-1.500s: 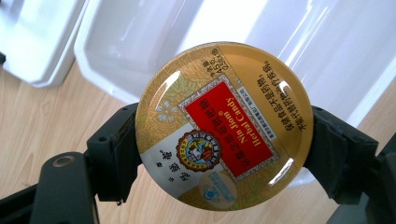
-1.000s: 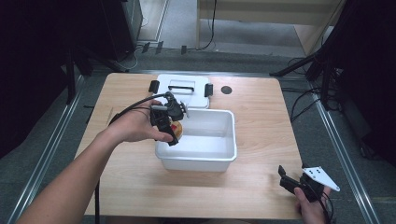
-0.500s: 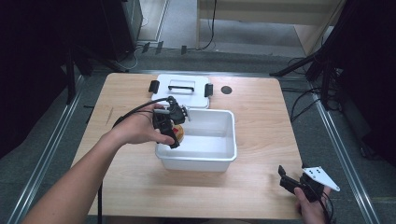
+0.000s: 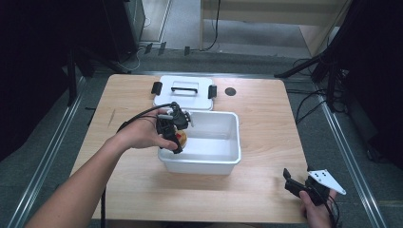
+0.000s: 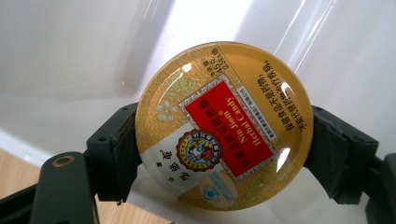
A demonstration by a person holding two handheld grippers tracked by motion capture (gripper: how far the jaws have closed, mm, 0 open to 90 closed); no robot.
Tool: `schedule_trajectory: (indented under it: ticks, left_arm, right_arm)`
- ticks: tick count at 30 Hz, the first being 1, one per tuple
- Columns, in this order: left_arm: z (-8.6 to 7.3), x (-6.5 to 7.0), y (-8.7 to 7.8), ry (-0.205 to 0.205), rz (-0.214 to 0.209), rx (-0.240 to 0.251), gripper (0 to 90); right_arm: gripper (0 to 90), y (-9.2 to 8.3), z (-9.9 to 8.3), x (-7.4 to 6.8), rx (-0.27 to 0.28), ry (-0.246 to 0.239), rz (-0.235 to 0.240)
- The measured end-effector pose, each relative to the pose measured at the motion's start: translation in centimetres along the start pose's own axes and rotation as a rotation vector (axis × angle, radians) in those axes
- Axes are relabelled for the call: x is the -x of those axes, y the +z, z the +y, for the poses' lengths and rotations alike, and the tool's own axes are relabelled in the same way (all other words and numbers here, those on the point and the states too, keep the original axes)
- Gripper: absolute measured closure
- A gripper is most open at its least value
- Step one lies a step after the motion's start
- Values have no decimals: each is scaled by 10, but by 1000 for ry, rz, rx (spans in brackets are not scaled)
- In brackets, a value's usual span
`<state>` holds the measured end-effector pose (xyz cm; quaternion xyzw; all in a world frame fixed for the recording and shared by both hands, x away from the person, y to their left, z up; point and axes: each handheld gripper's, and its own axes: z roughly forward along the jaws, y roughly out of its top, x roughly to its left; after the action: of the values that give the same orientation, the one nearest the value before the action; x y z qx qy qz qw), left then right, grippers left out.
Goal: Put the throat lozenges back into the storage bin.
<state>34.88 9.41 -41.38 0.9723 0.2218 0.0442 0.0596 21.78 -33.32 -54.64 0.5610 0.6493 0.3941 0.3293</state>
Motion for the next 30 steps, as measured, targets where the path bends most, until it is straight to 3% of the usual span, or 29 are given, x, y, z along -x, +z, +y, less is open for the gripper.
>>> schedule_trajectory:
  ticks: [15, 22, 30]
  left_arm:
    - [1, 2, 20, 1, -9, -18, 207]
    - [3, 5, 22, 20, 20, -46, 205]
    - [2, 8, 24, 30, 41, -43, 204]
  right_arm:
    - [123, 0, 0, 0, 0, -1, -2]
    - [124, 0, 0, 0, -1, -2, -3]
    - [124, 0, 0, 0, 1, -2, -3]
